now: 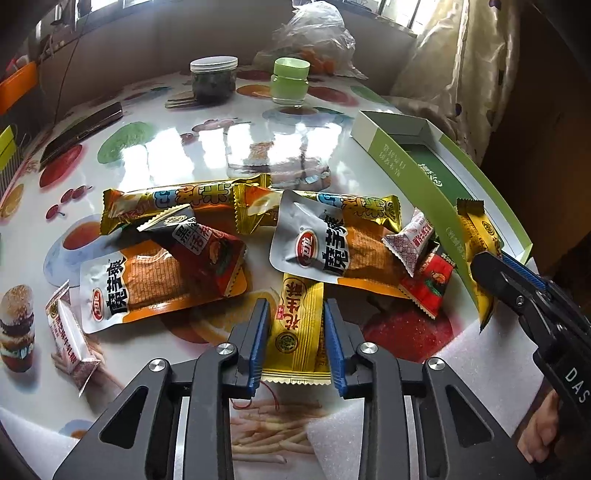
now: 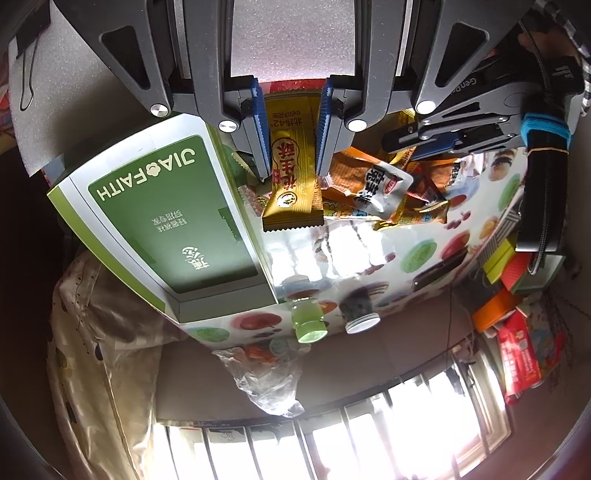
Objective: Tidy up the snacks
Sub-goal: 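Grasp a yellow peanut-candy packet with the right gripper while the left gripper grasps another yellow packet, then carry both yellow packets up and over into the green gift box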
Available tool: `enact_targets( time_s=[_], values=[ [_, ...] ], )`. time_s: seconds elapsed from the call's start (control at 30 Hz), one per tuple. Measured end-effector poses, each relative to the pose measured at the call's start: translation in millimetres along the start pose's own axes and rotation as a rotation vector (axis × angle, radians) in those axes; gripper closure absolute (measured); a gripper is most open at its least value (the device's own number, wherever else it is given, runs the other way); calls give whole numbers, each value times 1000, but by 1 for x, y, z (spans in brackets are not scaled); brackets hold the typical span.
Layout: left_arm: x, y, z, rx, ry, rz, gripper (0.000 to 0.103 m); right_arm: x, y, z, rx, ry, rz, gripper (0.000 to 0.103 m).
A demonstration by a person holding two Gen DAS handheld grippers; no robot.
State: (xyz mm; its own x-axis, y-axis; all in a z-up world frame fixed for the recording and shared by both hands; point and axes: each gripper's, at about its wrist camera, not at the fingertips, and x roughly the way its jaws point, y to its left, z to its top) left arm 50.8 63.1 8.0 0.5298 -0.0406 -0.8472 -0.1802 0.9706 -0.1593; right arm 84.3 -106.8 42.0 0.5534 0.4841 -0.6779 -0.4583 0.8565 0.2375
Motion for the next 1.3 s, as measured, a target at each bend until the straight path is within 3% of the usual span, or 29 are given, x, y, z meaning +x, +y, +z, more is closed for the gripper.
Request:
enact_targets(
  time_s=[0.3,0.83,1.1,1.2,1.3],
  values=[
    [-16,15,-8,-22,-1,23,74,-5,2,2,-2,-3,-9,81],
    [-62,20,3,-39,-109,17,74,-20,4,11,2,-36,-14,81],
    [-34,25,-12,-7,-18,48,74,-15,3,9,7,-17,-6,81],
    [-25,25,-15,2,7,49,66,-11,4,8,3,-10,-6,81],
    [-17,22,-17,9,27,59,66,-10,5,7,0,-6,-7,81]
  ],
)
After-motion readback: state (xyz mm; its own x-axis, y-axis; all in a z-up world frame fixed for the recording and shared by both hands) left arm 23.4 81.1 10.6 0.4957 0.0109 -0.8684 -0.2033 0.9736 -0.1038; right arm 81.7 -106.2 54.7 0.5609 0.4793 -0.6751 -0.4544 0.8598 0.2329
